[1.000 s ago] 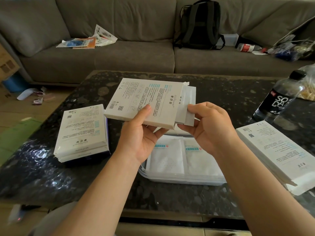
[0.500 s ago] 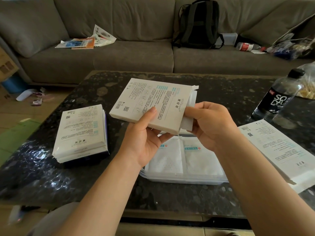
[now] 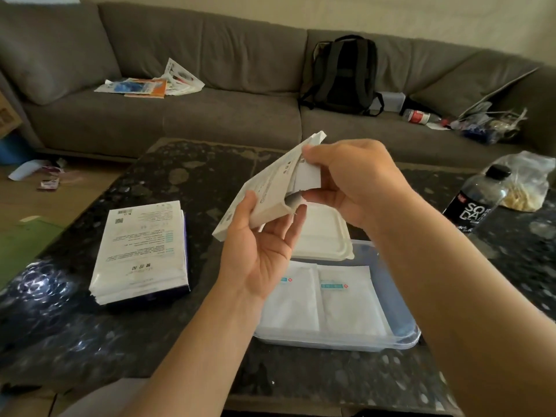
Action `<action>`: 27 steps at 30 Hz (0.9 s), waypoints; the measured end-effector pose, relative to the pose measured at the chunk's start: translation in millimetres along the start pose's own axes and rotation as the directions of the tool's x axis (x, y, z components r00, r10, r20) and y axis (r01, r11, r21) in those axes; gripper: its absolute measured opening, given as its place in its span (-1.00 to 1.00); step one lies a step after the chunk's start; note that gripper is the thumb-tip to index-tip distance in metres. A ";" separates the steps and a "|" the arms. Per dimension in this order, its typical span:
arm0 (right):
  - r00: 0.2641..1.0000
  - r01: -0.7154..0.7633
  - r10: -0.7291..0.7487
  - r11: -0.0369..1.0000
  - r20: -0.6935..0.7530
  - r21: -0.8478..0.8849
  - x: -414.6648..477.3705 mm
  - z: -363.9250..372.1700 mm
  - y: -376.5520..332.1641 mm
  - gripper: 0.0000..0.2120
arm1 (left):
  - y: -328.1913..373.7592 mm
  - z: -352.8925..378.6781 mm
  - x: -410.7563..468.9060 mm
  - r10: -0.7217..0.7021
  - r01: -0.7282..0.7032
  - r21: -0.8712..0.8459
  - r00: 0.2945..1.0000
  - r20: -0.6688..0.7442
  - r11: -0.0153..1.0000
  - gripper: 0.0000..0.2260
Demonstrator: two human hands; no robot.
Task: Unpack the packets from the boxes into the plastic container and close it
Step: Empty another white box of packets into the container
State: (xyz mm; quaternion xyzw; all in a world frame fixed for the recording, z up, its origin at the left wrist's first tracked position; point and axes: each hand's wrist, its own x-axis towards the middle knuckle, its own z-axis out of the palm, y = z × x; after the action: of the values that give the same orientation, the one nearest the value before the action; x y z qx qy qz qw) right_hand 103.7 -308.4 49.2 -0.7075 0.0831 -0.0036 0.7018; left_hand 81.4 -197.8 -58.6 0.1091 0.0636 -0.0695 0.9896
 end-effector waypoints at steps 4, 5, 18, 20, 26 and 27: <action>1.000 0.002 -0.002 1.000 -0.030 -0.011 -3.9 16.0 -31.9 -0.93 | 18.5 6.9 -2.4 0.023 -0.019 -0.100 0.999 0.032 0.995 -0.44; 0.999 0.002 -0.002 1.000 -0.043 -0.009 -4.6 18.0 -36.4 -0.91 | 24.0 6.8 -2.7 0.031 -0.027 -0.114 0.999 0.039 0.993 -0.43; 0.997 0.068 -0.070 0.989 0.010 0.134 -21.2 -14.4 -52.8 -0.91 | 58.3 -9.2 -3.5 0.142 -0.142 -0.027 0.990 0.019 0.990 -0.42; 0.998 0.058 -0.060 0.987 0.005 0.147 -24.7 -25.4 -48.4 -0.82 | 58.2 -10.4 -3.2 0.153 -0.153 0.004 0.988 0.010 0.988 -0.44; 0.988 -0.089 0.087 0.996 -0.131 -0.013 -37.9 -44.5 -0.4 -0.69 | 52.5 -12.5 -0.6 0.194 -0.184 0.171 0.980 -0.048 0.968 -0.54; 0.981 -0.130 0.120 0.990 -0.153 -0.057 -38.2 -45.2 13.8 -0.66 | 50.8 -13.7 0.1 0.196 -0.181 0.190 0.979 -0.058 0.965 -0.54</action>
State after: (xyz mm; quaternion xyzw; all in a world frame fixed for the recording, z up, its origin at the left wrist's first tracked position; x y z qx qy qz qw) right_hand 59.0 -348.6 40.4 -0.7217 0.1796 -0.0095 0.6684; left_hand 87.7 -145.6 -61.4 0.2080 0.0840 0.0236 0.9742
